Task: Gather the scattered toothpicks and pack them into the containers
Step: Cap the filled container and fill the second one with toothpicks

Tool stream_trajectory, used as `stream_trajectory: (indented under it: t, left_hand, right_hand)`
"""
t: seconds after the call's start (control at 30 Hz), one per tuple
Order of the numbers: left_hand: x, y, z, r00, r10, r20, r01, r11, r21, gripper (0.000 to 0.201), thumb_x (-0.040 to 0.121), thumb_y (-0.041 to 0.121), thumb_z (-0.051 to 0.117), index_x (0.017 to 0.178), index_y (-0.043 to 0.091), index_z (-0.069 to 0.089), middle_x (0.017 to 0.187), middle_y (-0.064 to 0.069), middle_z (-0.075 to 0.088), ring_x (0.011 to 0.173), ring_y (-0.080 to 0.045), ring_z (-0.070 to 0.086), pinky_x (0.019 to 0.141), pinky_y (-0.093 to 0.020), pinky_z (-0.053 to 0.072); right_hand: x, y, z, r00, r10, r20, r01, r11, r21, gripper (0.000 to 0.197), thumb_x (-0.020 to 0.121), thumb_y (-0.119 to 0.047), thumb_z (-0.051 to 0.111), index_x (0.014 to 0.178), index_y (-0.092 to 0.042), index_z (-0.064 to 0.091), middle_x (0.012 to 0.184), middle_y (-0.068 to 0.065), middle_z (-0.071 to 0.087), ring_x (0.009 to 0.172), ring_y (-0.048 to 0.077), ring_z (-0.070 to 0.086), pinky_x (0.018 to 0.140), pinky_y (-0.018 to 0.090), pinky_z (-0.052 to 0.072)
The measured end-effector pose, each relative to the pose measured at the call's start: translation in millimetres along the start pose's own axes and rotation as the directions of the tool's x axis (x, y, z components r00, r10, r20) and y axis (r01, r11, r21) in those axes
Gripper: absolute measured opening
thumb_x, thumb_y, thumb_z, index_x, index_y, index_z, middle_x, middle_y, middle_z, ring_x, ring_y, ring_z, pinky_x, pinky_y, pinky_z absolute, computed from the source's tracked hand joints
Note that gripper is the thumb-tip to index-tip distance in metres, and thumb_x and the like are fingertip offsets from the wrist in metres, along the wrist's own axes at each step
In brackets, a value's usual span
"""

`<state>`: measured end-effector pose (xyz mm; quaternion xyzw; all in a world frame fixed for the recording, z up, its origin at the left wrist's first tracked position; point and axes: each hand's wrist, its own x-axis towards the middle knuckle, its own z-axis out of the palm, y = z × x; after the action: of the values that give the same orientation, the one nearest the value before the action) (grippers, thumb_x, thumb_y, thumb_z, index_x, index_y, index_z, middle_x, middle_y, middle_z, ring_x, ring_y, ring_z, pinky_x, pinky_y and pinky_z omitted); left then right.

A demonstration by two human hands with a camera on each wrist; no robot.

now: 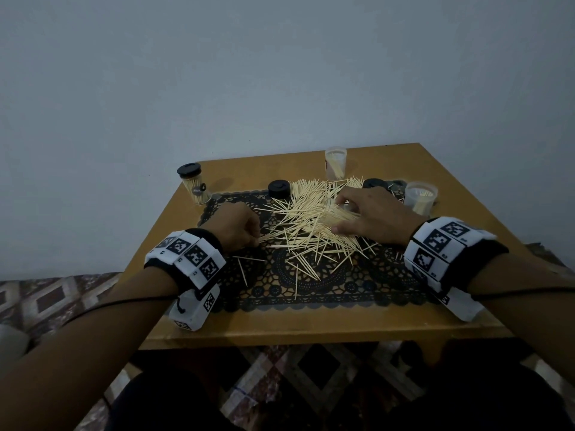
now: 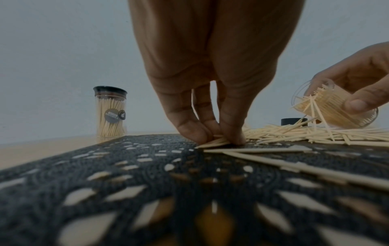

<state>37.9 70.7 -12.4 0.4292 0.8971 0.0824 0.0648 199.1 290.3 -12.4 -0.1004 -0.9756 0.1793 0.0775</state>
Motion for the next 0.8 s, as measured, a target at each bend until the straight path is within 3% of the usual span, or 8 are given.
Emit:
stream_trajectory:
  t: [0.2,0.37,0.53,0.63,0.8]
  left_hand:
    - [1,2,2,0.999,0.041,-0.013,-0.039,0.992,0.122,0.006,0.087,0.015,0.067,0.085,0.011,0.071,0.077,0.002,0.063,0.071,-0.011,0.054,0.065,-0.020,0.038]
    - [7,3,9,0.998,-0.011,0.057,-0.003,0.971,0.240,0.018,0.094,0.016,0.052,0.087,0.005,0.063,0.084,-0.010,0.062,0.074,-0.022,0.052,0.065,-0.029,0.039]
    - [9,4,11,0.992,-0.024,0.122,-0.016,0.950,0.312,0.019,0.097,0.018,0.045,0.096,0.003,0.056,0.097,-0.014,0.059,0.083,-0.025,0.051,0.073,-0.034,0.041]
    - [8,4,12,0.993,0.009,0.116,-0.043,0.956,0.289,0.015,0.099,0.021,0.042,0.099,0.007,0.049,0.099,-0.011,0.054,0.085,-0.024,0.046,0.074,-0.031,0.036]
    - [5,4,12,0.997,0.078,0.003,-0.077,0.983,0.166,0.016,0.102,0.026,0.037,0.091,0.014,0.039,0.085,-0.007,0.052,0.072,-0.021,0.042,0.064,-0.033,0.032]
  right_hand:
    - [0,-1,1,1.000,-0.006,0.006,0.006,1.000,0.003,0.056,0.080,-0.044,0.075,0.123,-0.014,0.057,0.119,0.010,0.065,0.105,0.023,0.060,0.079,0.026,0.041]
    - [-1,-2,1,1.000,-0.008,0.007,0.008,1.000,-0.001,0.055,0.080,-0.045,0.074,0.123,-0.014,0.056,0.117,0.010,0.065,0.103,0.023,0.060,0.079,0.026,0.041]
    - [-1,-1,0,1.000,0.000,0.015,0.000,1.000,0.012,0.055,0.080,-0.044,0.075,0.122,-0.014,0.057,0.118,0.010,0.065,0.104,0.023,0.060,0.082,0.029,0.045]
    - [0,1,0,1.000,0.002,0.016,-0.002,1.000,0.011,0.055,0.079,-0.043,0.076,0.122,-0.015,0.057,0.120,0.010,0.065,0.106,0.023,0.060,0.085,0.030,0.046]
    - [2,6,2,0.999,-0.025,-0.033,0.025,1.000,0.005,0.053,0.079,-0.040,0.077,0.122,-0.017,0.057,0.117,0.009,0.064,0.096,0.015,0.051,0.077,0.025,0.036]
